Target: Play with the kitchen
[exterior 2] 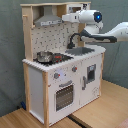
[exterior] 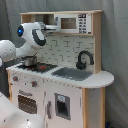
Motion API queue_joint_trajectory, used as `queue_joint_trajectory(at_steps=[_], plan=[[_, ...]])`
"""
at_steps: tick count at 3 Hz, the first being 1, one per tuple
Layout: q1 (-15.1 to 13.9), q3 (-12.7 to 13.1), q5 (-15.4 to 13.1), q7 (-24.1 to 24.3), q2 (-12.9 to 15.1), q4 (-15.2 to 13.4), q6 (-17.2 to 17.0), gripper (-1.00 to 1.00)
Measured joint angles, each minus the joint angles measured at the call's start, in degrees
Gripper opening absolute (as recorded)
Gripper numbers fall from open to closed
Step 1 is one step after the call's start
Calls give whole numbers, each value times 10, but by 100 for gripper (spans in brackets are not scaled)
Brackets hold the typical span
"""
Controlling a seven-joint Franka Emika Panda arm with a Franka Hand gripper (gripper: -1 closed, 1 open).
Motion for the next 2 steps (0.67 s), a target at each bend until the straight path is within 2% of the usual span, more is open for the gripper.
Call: queue_joint_trajectory(at_steps=[1, 2], plan=[[0, 0, 0, 0, 0, 0, 0, -100], [17, -22, 0, 0, 1, -22, 1, -100]])
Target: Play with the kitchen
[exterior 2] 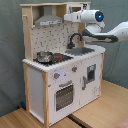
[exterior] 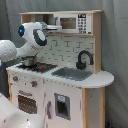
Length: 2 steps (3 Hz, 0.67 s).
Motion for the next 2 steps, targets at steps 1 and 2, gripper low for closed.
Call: queue_joint_trajectory(at_steps=[1, 2], plan=[[43, -28, 0, -1, 0, -30, 2, -100], [82, -53, 0, -6, 5, -61, 25, -100]])
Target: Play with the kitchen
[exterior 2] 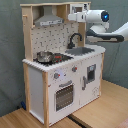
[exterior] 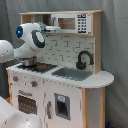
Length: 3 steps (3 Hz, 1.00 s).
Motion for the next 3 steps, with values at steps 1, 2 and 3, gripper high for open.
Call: queue_joint_trajectory(at_steps=[1, 2, 3], plan=[[40, -26, 0, -8, 3, -29, 14, -100], [81, -54, 0, -17, 6, -56, 27, -100], [123, -84, 0, -31, 6, -82, 30, -100]])
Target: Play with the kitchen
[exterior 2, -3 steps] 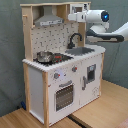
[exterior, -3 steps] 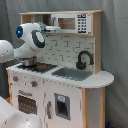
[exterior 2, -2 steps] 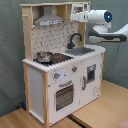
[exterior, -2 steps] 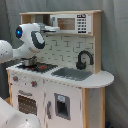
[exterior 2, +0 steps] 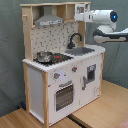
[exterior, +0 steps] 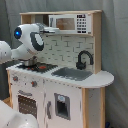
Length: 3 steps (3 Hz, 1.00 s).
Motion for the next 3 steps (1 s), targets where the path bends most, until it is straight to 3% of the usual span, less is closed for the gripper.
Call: queue_joint_trajectory(at_steps=[1, 2, 3], plan=[[14, -10, 0, -16, 0, -7, 2, -100], [16, -10, 0, -16, -1, -6, 2, 100], [48, -14, 0, -16, -22, 2, 7, 100]])
